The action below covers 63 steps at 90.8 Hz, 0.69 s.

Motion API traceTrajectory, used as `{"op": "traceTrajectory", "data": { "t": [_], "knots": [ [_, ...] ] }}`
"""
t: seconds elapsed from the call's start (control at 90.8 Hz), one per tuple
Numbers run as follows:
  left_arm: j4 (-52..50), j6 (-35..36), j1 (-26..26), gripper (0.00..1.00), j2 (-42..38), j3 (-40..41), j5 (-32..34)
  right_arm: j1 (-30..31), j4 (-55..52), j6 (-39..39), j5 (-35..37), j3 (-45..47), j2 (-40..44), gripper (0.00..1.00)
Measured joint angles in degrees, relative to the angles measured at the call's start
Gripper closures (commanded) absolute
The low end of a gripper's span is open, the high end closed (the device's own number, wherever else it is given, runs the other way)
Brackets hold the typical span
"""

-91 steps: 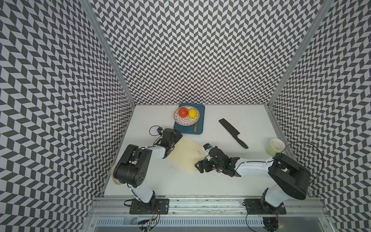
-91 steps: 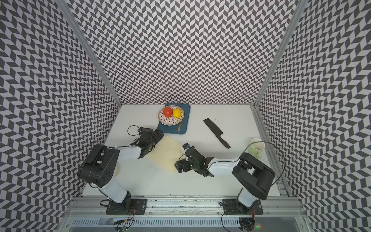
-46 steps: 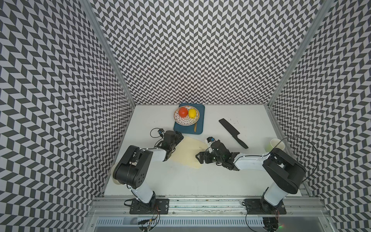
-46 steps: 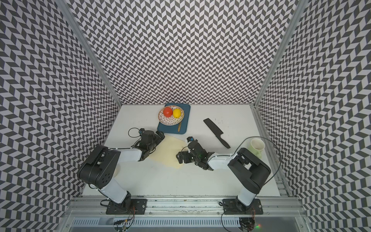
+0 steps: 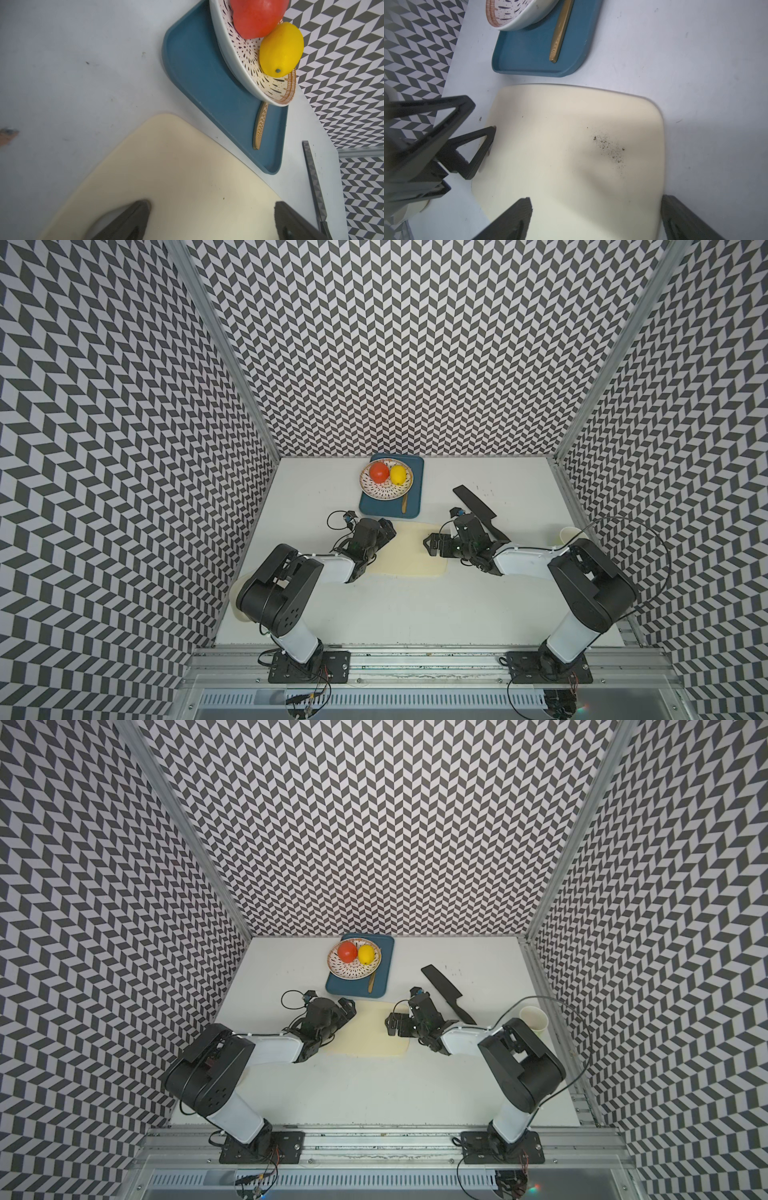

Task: Align the knife with the edge of the cutting board
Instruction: Move the work surface to the center of the board.

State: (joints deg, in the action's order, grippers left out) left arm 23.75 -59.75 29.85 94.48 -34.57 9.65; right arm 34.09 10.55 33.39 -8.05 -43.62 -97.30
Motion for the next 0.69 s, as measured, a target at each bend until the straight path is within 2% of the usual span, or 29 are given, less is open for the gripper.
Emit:
{"op": "traceTrajectory", "data": {
  "t": [0.341, 0.694],
  "knots": [
    [0.20, -2.49, 6.43, 0.00, 3.13, -3.32, -0.17, -6.91, -1.60, -0.70, 0.35, 1.81, 2.34, 0.00],
    [-2.45, -2.71, 8.02, 0.00, 5.03, -6.88, 0.81, -7.67, -2.40, -1.90, 2.49, 1.92, 2.58, 0.00]
  ]
}}
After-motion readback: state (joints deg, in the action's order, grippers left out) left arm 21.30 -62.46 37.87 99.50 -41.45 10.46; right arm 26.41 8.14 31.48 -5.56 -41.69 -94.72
